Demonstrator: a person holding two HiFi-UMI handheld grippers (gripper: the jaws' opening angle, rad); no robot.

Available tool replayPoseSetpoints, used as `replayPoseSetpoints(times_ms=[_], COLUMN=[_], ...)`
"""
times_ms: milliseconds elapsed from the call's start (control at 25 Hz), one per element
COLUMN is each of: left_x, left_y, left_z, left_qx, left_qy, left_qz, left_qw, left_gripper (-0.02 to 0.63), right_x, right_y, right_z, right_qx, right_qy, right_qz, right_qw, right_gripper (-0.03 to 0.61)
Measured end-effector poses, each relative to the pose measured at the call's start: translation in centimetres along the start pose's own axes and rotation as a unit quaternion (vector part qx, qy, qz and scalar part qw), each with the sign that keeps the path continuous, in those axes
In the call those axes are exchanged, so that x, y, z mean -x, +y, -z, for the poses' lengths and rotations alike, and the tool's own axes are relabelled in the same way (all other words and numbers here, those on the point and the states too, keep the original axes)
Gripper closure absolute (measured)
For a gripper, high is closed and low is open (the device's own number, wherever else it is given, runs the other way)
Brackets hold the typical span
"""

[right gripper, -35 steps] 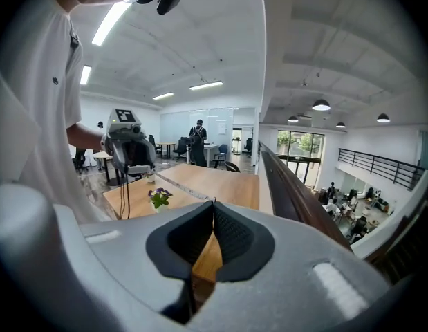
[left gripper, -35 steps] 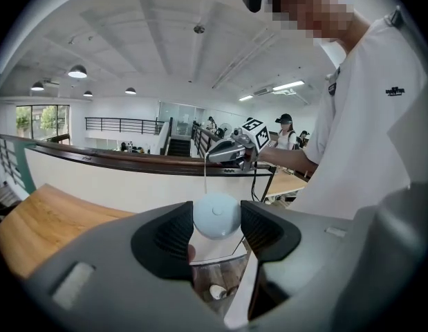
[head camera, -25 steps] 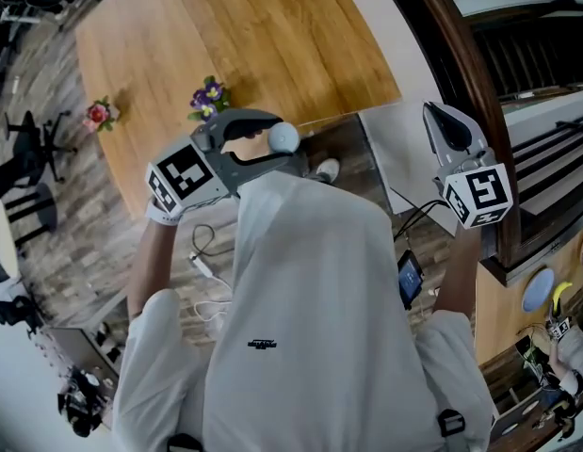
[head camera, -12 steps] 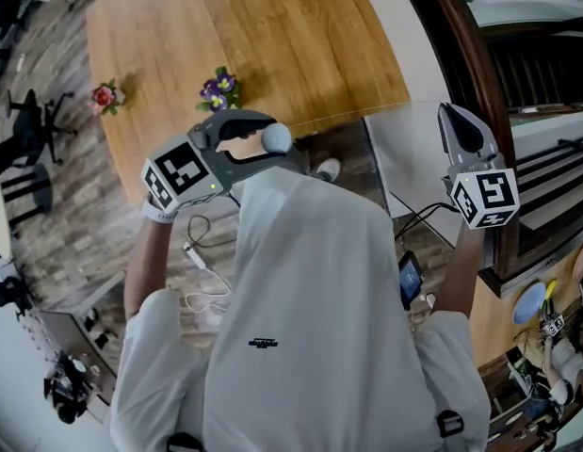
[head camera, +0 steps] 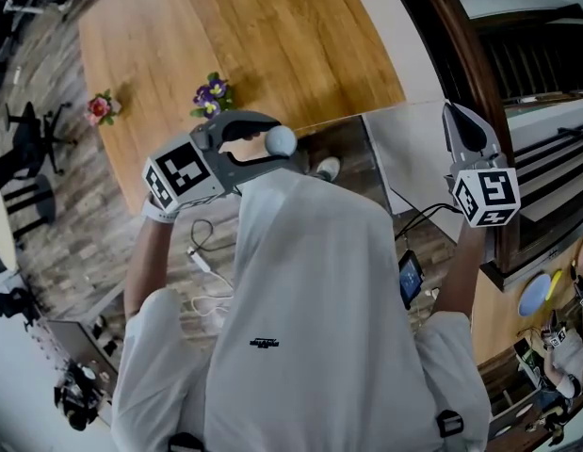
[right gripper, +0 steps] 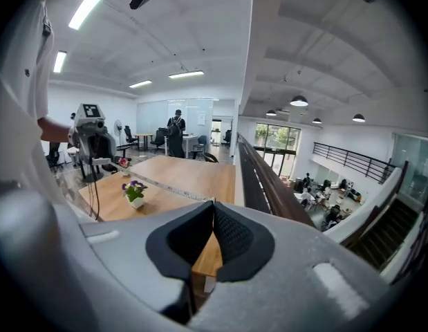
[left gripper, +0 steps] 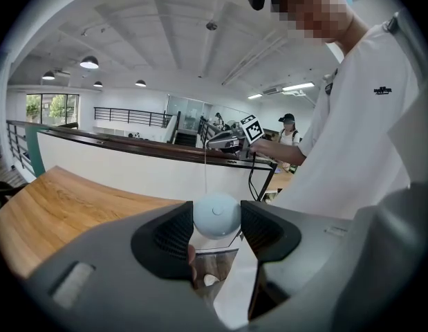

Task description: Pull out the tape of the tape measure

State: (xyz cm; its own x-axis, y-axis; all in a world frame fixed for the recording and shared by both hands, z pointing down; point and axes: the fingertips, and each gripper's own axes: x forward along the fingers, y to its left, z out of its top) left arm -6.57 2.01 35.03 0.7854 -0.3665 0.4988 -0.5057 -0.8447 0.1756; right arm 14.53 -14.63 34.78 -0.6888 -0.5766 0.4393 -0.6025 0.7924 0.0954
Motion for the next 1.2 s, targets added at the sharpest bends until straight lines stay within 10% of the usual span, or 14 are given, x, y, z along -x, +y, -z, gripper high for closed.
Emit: replayPoseSetpoints(times_ms=[1200], left_x=[-3.0], left_y=[4.4], left_z=[-1.6], left_qx=[0.037], left_qy=[-0.037], left_qz=[-0.106], left_qw=[0.993], left_gripper=[0.377], right_x=[-1.4], right_y=[2.4], right_z=[-0.8], right_qx=[-0.01], right_qy=[-0.032], right_qz=[-0.006], right_qw=[0.999], right_gripper=[0.569])
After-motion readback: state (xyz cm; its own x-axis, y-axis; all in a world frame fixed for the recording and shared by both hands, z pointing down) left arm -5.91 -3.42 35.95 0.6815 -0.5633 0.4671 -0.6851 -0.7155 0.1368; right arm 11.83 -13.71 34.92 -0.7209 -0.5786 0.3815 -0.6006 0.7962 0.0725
